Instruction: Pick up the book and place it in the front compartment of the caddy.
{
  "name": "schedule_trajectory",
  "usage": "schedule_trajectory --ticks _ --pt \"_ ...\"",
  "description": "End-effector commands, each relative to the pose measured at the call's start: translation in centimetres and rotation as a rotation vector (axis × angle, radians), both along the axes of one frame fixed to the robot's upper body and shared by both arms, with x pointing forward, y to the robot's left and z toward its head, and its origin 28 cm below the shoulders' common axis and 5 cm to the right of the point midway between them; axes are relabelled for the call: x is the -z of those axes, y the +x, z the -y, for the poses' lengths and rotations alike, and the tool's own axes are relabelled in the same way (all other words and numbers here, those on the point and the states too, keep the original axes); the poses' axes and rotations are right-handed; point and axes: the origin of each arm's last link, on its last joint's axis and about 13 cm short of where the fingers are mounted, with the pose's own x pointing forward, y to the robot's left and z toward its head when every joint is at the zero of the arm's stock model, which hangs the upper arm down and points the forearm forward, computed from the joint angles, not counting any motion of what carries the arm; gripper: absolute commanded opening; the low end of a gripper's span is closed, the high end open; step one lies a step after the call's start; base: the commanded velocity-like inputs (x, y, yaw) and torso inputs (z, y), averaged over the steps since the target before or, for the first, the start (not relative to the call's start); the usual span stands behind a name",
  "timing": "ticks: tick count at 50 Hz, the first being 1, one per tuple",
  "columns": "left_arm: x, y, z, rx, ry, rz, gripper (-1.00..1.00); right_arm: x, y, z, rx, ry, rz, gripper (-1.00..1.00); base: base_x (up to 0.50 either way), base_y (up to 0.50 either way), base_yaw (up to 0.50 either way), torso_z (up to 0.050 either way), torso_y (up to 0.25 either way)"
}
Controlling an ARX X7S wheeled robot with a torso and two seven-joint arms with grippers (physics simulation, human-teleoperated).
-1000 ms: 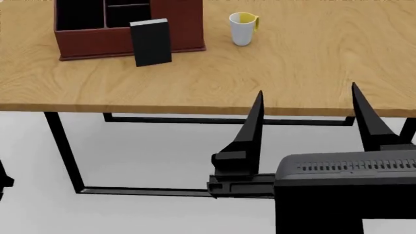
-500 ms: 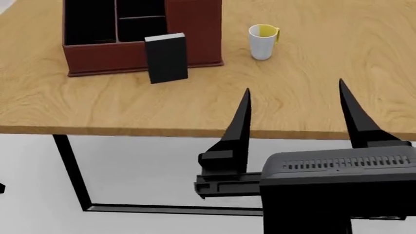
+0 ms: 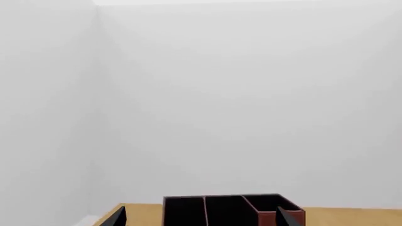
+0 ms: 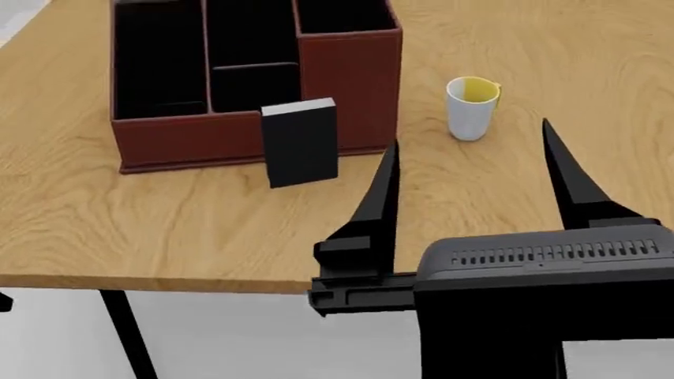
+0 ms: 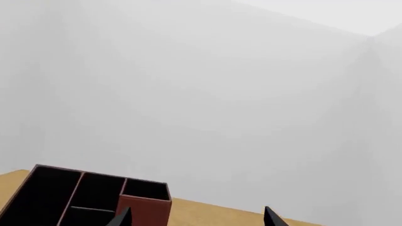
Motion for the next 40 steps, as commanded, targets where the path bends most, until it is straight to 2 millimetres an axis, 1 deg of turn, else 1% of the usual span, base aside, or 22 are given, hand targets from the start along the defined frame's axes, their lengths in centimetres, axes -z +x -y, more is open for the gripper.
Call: schedule_trajectory --ticks 1,20,40 --pt "0.04 0.13 0.0 0.002 -0.002 0.0 1.0 -0.27 0.1 -0.07 0.002 0.001 0.003 1.0 0.46 0.2 0.0 0.0 0.0" --pt "0.05 0.09 -0.01 0.002 -0.001 0.0 1.0 -0.09 0.05 -0.07 0.005 0.005 0.001 1.0 0.46 0.21 0.0 0.0 0.002" --pt "-0.1 -0.23 -0.07 0.003 -0.004 0.004 1.0 0.04 0.02 -0.14 0.002 0.007 -0.003 1.0 0.46 0.13 0.0 0.0 0.002"
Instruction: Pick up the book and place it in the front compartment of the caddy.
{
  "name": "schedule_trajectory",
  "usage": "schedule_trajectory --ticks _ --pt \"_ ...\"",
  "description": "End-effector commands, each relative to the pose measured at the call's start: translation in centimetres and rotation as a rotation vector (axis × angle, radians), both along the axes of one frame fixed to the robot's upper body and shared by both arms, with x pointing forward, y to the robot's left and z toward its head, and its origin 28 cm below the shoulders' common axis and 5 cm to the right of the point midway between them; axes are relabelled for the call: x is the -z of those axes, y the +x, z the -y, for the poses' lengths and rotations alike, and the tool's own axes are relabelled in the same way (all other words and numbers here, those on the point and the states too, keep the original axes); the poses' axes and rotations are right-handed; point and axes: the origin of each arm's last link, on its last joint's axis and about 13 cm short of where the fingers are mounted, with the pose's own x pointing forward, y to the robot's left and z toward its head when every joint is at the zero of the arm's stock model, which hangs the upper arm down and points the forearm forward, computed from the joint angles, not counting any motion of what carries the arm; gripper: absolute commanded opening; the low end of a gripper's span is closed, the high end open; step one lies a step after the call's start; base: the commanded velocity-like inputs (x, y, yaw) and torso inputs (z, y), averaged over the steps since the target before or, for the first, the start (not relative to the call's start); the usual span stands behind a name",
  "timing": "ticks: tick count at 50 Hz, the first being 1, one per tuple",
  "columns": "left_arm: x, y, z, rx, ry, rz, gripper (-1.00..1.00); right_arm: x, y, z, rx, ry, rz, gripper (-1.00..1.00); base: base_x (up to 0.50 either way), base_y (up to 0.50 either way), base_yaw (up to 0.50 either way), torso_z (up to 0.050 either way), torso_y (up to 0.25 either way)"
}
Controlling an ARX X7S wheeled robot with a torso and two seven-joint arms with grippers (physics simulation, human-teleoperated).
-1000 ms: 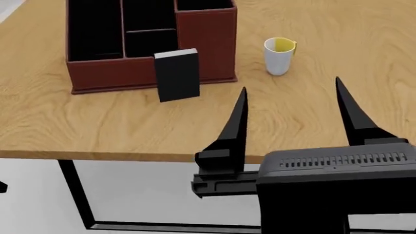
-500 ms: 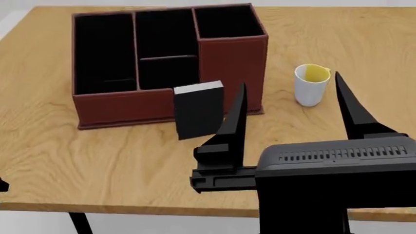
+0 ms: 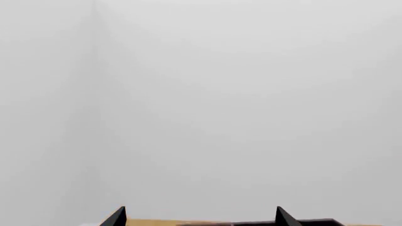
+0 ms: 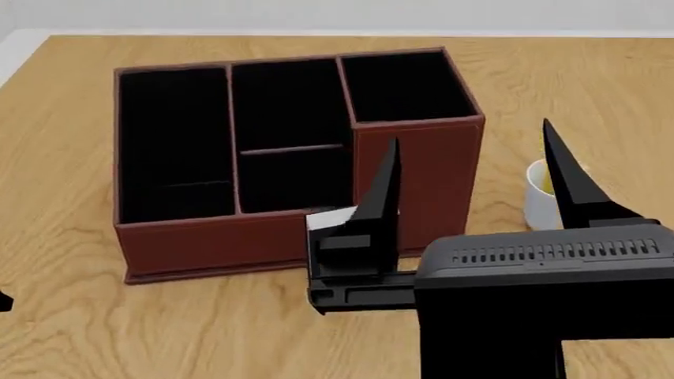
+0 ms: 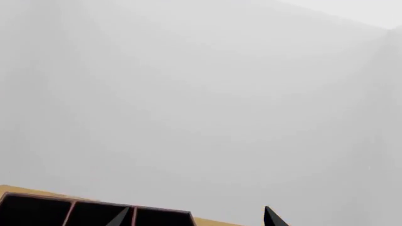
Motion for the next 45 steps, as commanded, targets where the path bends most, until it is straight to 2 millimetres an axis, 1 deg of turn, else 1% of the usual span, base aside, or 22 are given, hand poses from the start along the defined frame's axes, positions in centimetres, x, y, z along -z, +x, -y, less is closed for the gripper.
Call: schedule_trajectory --ticks 1,28,37,45 --pt "-0.14 -0.32 -0.07 0.0 -0.002 0.003 1.0 0.04 -0.02 -0.06 -0.003 -0.002 -0.003 1.0 0.46 0.11 0.0 0.0 0.0" --pt "-0.33 -0.74 -0.21 0.0 -0.006 0.008 1.0 -0.1 0.03 -0.17 -0.002 -0.001 0.0 1.0 0.46 0.12 0.0 0.0 0.002" --pt "-0.29 -0.56 -0.24 -0.004 -0.008 0.009 1.0 -0.31 0.12 -0.25 -0.007 0.001 0.007 1.0 0.46 0.11 0.0 0.0 0.001" --pt "-0.36 -0.62 -0.31 -0.006 -0.012 0.015 1.0 -0.64 0.21 -0.32 -0.014 -0.002 0.018 1.0 -0.01 0.0 0.0 0.0 0.002"
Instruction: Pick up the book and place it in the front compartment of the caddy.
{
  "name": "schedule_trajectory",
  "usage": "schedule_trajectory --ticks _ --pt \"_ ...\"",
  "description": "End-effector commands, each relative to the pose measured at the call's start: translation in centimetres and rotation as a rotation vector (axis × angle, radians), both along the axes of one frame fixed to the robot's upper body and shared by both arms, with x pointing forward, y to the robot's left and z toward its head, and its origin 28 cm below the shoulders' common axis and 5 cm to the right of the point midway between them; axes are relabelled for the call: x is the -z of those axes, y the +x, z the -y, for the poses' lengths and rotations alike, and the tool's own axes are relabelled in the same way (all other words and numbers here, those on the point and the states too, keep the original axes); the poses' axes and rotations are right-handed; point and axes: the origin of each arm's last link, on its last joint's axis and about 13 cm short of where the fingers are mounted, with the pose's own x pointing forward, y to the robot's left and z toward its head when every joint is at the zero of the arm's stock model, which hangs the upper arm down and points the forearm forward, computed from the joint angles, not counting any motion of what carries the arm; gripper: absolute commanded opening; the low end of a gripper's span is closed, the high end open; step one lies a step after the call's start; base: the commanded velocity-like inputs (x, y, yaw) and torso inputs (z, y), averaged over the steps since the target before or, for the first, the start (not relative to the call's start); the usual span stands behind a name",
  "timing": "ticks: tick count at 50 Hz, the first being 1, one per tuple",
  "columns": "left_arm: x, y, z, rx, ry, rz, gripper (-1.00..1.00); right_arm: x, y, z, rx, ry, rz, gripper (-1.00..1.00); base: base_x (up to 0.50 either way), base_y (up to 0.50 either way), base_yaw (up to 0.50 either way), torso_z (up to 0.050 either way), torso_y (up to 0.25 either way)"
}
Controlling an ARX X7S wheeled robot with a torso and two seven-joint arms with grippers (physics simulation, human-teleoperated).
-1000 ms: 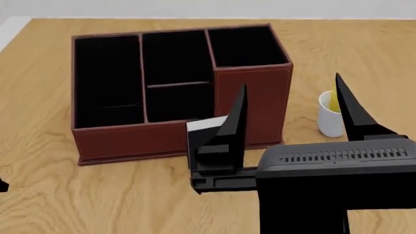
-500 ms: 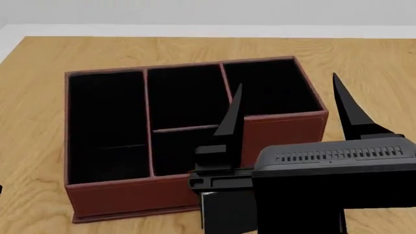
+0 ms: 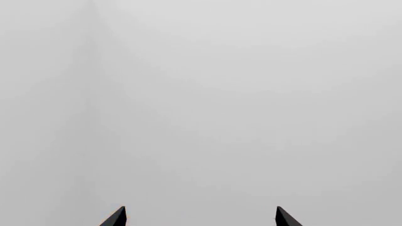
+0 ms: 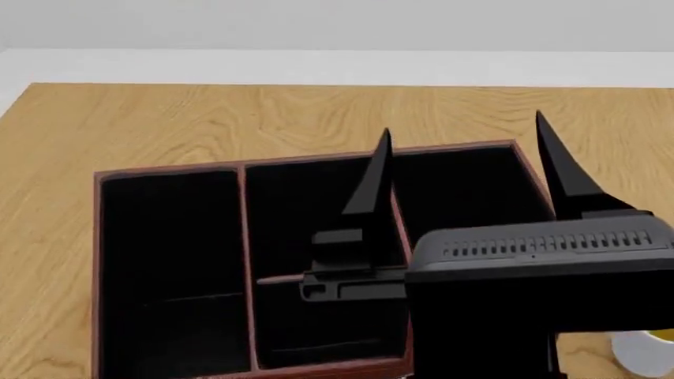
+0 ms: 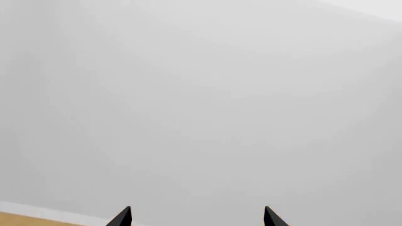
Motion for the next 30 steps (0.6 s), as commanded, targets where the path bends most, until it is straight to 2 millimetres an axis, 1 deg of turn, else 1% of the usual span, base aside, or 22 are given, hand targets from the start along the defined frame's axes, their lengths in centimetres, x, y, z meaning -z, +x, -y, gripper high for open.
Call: schedule_trajectory --ticks 1,4,8,9,10,11,12,13,15,16,18,19,20,24,27,30 --pt "-0.1 -0.1 -0.1 -0.002 -0.004 0.005 1.0 -0.4 0.1 -0.1 -0.003 -0.003 0.01 1.0 0.0 0.0 0.0 0.0 0.0" --pt "-0.1 -0.2 -0.2 -0.004 -0.007 0.008 1.0 -0.5 0.2 0.0 -0.01 0.004 0.013 1.0 0.0 0.0 0.0 0.0 0.0" --pt "-0.2 -0.4 -0.3 -0.008 -0.014 0.013 1.0 -1.8 0.6 0.4 -0.036 0.009 0.019 1.0 0.0 0.0 0.0 0.0 0.0" --pt "-0.3 -0.4 -0.4 -0.01 -0.014 0.014 1.0 -2.3 0.6 0.6 -0.031 -0.002 0.02 1.0 0.0 0.0 0.0 0.0 0.0" --pt "-0.3 -0.5 -0.4 -0.011 -0.018 0.016 1.0 -3.7 0.6 0.7 -0.064 -0.045 0.009 1.0 0.0 0.0 0.0 0.0 0.0" --pt "-0.4 -0.6 -0.5 -0.013 -0.02 0.017 1.0 -4.8 0.3 -0.2 -0.148 -0.11 -0.02 1.0 0.0 0.0 0.0 0.0 0.0" --pt "-0.4 -0.7 -0.5 -0.013 -0.022 0.018 1.0 -4.9 -0.1 0.9 -0.141 -0.101 -0.019 1.0 0.0 0.0 0.0 0.0 0.0" --pt "-0.5 -0.8 -0.6 -0.014 -0.025 0.021 1.0 -4.8 -0.7 1.4 -0.156 -0.12 -0.027 1.0 0.0 0.0 0.0 0.0 0.0" --pt "-0.6 -0.9 -0.8 -0.018 -0.031 0.027 1.0 -6.2 -0.9 2.6 -0.098 -0.13 -0.036 1.0 0.0 0.0 0.0 0.0 0.0" --pt "-0.6 -1.0 -0.8 -0.019 -0.033 0.028 1.0 -6.6 -1.3 3.0 -0.061 -0.121 -0.032 1.0 0.0 0.0 0.0 0.0 0.0" --pt "-0.6 -1.1 -0.9 -0.023 -0.038 0.032 1.0 -8.1 -1.2 3.3 -0.1 -0.152 -0.068 1.0 0.0 0.0 0.0 0.0 0.0" --pt "-0.7 -1.1 -1.0 -0.024 -0.04 0.033 1.0 -8.6 -1.1 3.2 -0.107 -0.171 -0.091 1.0 0.0 0.0 0.0 0.0 0.0" --pt "-0.7 -1.2 -1.1 -0.028 -0.043 0.035 1.0 -9.1 -0.4 2.7 -0.136 -0.219 -0.126 1.0 0.0 0.0 0.0 0.0 0.0" --pt "-0.8 -1.3 -1.2 -0.033 -0.047 0.039 1.0 -10.8 1.2 2.2 -0.19 -0.27 -0.192 1.0 0.0 0.0 0.0 0.0 0.0" --pt "-0.8 -1.4 -1.3 -0.036 -0.05 0.041 1.0 -12.7 2.8 1.9 -0.253 -0.307 -0.251 1.0 0.0 0.0 0.0 0.0 0.0" --pt "-0.8 -1.4 -1.3 -0.038 -0.052 0.041 1.0 -13.7 4.0 1.8 -0.292 -0.334 -0.319 1.0 0.0 0.0 0.0 0.0 0.0"
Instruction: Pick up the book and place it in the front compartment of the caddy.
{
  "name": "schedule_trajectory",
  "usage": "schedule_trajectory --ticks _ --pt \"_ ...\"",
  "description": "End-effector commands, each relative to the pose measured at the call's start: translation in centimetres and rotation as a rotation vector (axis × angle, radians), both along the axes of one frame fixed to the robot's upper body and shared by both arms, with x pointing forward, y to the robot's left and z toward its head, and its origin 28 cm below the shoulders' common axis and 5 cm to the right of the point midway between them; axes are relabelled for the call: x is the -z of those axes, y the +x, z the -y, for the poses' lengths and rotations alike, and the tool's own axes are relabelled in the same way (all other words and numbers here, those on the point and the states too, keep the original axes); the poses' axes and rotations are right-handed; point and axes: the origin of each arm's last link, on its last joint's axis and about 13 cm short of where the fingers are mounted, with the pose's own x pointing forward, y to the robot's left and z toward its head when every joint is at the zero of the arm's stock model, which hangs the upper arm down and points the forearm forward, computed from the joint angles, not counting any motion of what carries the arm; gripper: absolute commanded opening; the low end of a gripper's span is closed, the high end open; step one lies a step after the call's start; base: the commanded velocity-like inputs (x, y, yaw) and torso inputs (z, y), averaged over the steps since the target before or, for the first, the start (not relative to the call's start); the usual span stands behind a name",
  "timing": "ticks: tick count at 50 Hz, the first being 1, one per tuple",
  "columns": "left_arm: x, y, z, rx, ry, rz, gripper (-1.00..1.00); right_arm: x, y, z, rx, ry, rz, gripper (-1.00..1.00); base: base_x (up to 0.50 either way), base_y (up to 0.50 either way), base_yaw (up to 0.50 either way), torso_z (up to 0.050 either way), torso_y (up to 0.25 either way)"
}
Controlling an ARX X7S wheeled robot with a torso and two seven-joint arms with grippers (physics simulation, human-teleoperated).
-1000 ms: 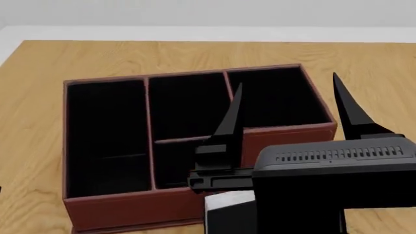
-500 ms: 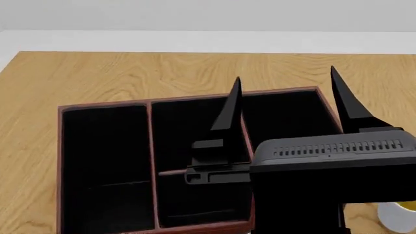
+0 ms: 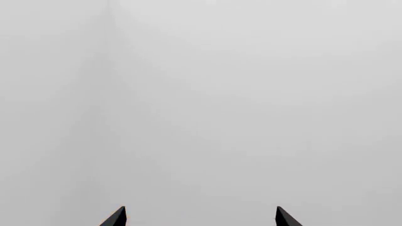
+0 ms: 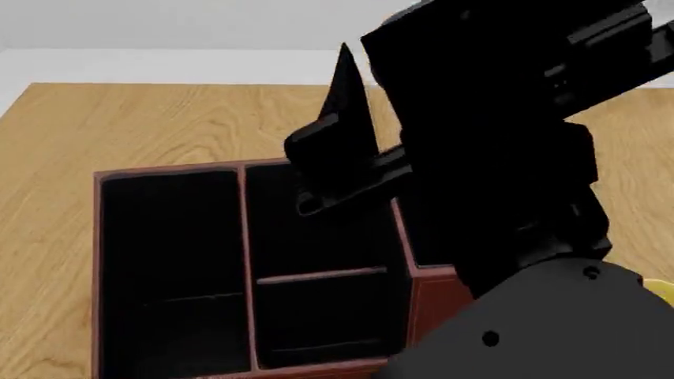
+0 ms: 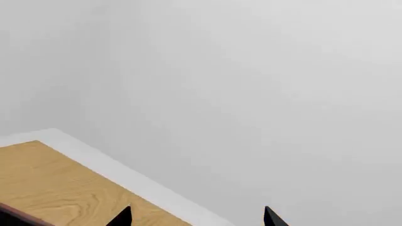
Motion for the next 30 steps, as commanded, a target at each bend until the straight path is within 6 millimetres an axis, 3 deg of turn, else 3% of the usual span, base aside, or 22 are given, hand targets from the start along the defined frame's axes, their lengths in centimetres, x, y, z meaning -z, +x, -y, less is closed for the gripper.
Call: schedule_trajectory --ticks 1,13,20,30 --pt "-0.2 -0.3 -0.3 -0.009 -0.014 0.009 1.0 -5.1 3.1 -0.3 -0.145 -0.14 -0.228 1.0 0.0 0.0 0.0 0.0 0.0" --pt "-0.3 -0.5 -0.5 -0.009 -0.023 0.014 1.0 -7.0 8.2 -0.4 -0.203 -0.377 -0.623 1.0 0.0 0.0 0.0 0.0 0.0" --pt "-0.4 -0.7 -0.6 -0.007 -0.031 0.018 1.0 -9.0 9.0 -0.7 -0.252 -0.476 -0.742 1.0 0.0 0.0 0.0 0.0 0.0" --pt "-0.4 -0.7 -0.6 -0.005 -0.037 0.023 1.0 -11.9 8.6 -1.6 -0.321 -0.671 -0.903 1.0 0.0 0.0 0.0 0.0 0.0"
